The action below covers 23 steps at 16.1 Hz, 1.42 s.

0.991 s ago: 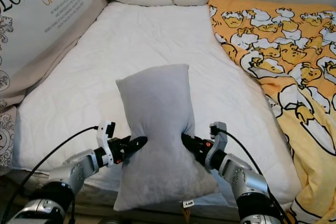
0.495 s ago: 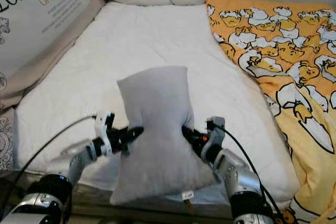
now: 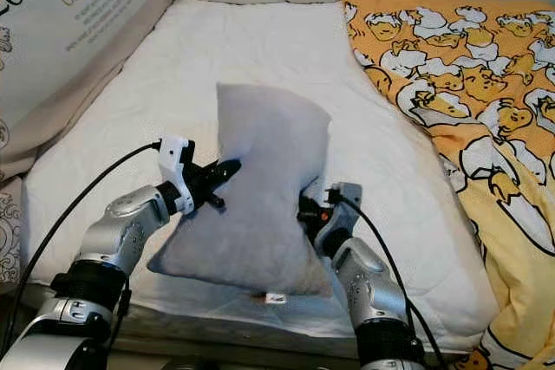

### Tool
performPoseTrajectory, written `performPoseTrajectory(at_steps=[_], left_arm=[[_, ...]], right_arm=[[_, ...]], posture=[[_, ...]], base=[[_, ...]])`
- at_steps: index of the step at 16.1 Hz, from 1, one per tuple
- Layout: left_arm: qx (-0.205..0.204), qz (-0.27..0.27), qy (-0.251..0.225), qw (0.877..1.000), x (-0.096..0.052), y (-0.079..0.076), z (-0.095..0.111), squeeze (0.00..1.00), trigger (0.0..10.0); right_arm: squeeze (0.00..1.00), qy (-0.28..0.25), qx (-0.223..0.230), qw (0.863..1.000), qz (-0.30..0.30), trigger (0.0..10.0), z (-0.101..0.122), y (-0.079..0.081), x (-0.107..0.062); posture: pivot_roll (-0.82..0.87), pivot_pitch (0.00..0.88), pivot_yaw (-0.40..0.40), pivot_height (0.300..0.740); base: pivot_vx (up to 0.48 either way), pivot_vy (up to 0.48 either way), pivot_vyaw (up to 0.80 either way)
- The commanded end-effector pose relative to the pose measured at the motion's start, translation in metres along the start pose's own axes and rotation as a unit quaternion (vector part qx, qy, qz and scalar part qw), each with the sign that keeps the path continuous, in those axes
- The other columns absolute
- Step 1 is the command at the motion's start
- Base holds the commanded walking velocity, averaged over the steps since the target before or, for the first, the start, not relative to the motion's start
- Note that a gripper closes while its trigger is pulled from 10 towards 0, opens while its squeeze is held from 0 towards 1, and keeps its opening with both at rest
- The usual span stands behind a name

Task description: Clean up the room

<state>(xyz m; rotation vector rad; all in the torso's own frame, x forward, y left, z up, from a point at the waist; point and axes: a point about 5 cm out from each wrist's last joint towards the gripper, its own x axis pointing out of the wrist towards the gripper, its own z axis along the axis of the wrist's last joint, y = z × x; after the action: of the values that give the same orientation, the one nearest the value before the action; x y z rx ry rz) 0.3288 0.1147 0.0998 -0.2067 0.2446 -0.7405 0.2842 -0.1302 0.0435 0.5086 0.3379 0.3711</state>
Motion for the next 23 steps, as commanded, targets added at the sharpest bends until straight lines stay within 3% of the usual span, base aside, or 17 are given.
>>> performPoseTrajectory(at_steps=[1,3,5,6,7,8,14,23], left_arm=[[0.027,-0.011,0.001,1.000,0.005,-0.007,0.008,0.00,0.0],[0.041,-0.007,0.007,0.999,0.004,-0.006,0.009,0.00,0.0],[0.095,0.023,0.018,0.995,0.004,-0.003,0.009,0.00,0.0],[0.161,0.062,0.018,0.985,0.006,-0.001,0.012,0.00,2.3],[0.154,0.070,0.011,0.986,0.007,0.000,0.013,0.00,10.0],[0.147,0.098,-0.003,0.984,0.008,0.003,0.019,0.00,10.0],[0.177,0.125,-0.010,0.976,0.009,0.008,0.024,0.00,10.0],[0.186,0.138,-0.011,0.973,0.010,0.012,0.026,0.00,10.0]], right_arm=[[0.00,-0.039,0.002,0.999,0.016,0.0,0.013,0.011,0.006],[0.00,-0.046,0.008,0.999,0.015,0.0,0.013,0.013,0.006],[0.00,-0.054,0.012,0.998,0.011,0.0,0.015,0.014,0.006],[0.00,-0.069,0.002,0.998,-0.013,1.7,0.018,0.015,0.007],[0.00,-0.072,0.004,0.997,-0.018,7.5,0.018,0.015,0.007],[0.00,-0.089,0.019,0.995,-0.027,10.0,0.021,0.015,0.007],[0.00,-0.080,0.016,0.996,-0.040,10.0,0.021,0.015,0.008],[0.00,-0.075,0.005,0.996,-0.037,10.0,0.020,0.019,0.013]], posture=[[0.08,0.000,0.058,0.740],[0.08,0.000,0.057,0.740],[0.09,0.000,0.049,0.740],[0.10,0.000,0.047,0.740],[0.10,0.000,0.047,0.740],[0.10,0.000,0.046,0.740],[0.09,0.000,0.044,0.740],[0.10,0.000,0.042,0.740]], base=[[0.000,0.000,0.00],[0.000,0.000,0.00],[0.000,0.000,0.00],[0.000,0.000,0.00],[0.000,0.000,0.00],[0.000,0.000,0.00],[0.000,0.296,-0.66],[0.000,0.480,0.00]])
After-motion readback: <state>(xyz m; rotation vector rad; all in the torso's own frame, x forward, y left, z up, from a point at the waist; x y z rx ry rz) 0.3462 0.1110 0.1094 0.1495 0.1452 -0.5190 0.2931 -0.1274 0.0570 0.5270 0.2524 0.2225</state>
